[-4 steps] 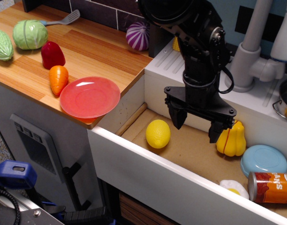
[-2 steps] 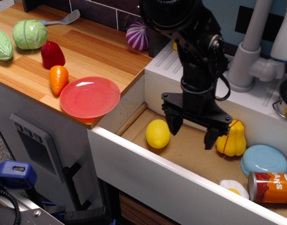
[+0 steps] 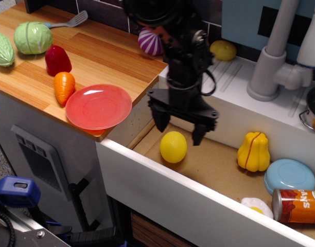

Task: Put lemon on plate

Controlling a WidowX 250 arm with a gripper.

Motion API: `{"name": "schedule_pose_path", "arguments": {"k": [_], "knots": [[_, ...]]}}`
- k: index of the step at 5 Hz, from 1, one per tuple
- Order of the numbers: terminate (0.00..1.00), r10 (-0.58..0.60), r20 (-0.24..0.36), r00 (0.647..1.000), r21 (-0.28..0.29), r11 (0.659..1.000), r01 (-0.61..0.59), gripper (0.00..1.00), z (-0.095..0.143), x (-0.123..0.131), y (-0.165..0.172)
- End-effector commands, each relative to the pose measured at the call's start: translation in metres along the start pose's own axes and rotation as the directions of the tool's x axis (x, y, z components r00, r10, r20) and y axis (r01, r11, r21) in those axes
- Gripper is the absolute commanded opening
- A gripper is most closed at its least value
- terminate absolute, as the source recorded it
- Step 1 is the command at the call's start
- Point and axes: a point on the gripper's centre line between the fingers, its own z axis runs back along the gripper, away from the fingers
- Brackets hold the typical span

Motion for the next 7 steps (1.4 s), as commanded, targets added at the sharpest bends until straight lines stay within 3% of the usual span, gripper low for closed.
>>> {"name": "schedule_pose_path", "arguments": {"k": [1,3,5,6,7], "knots": [[0.0,0.003,0.087,0.996,-0.013,1.0,-0.002,1.0,-0.012,0.021,0.019],[0.0,-0.01,0.094,0.996,-0.075,0.997,0.017,1.0,-0.038,0.028,0.027],[0.0,0.012,0.055,0.998,-0.161,0.987,-0.003,1.0,-0.063,0.02,0.032],[0.0,0.023,0.068,0.997,-0.176,0.984,-0.011,1.0,-0.072,0.016,0.031],[0.0,0.046,0.06,0.997,-0.162,0.986,-0.036,0.0,-0.062,0.016,0.024]]}}
